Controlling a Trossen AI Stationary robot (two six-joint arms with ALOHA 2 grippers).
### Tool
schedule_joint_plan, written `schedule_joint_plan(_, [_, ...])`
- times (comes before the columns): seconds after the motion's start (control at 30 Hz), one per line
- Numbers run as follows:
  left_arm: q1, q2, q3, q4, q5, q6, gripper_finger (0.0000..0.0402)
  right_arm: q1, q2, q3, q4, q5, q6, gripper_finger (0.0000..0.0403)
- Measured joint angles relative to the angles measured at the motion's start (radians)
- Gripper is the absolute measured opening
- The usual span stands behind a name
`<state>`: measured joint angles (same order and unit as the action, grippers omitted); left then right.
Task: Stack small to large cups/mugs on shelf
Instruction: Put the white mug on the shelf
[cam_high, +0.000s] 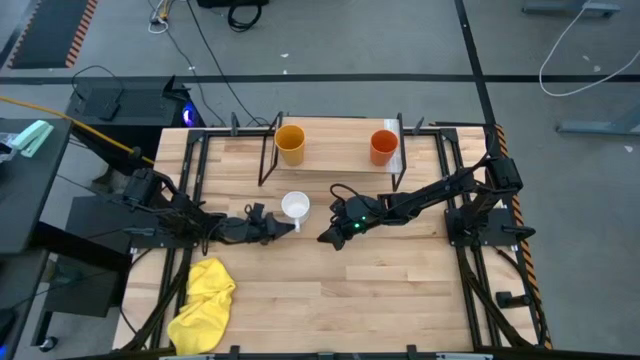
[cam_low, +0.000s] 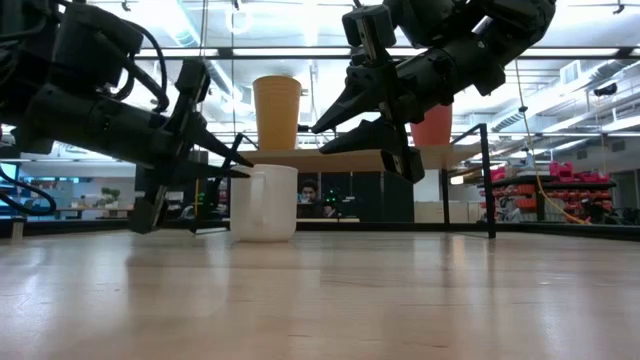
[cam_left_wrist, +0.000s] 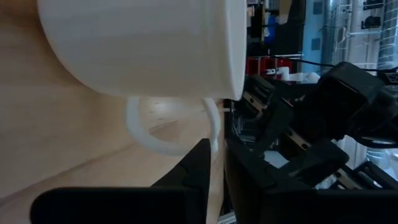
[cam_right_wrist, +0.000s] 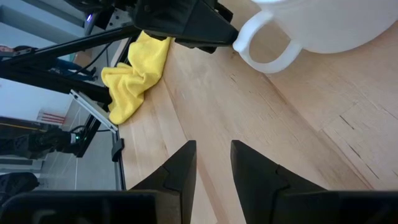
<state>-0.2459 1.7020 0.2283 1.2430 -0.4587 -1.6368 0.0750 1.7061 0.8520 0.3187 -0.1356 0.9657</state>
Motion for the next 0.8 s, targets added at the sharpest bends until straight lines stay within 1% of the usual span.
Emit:
schedule_joint_plan(0.4, [0.029, 0.0, 0.0, 0.001, 0.004, -0.017, 0.0065, 0.0, 0.0, 0.0, 0.0, 0.0, 0.0, 0.0107])
schedule_joint_plan(0.57, [0.057, 0.0, 0.001, -0.004, 0.07, -0.021, 0.0065, -0.002, 0.0, 0.0, 0.0, 0.0, 0.0, 0.0107])
schedule_joint_plan(0.8, [0.064, 0.0, 0.01, -0.017, 0.092, -0.021, 0.0078, -0.036, 0.0, 0.0, 0.0, 0.014, 0.0, 0.0107])
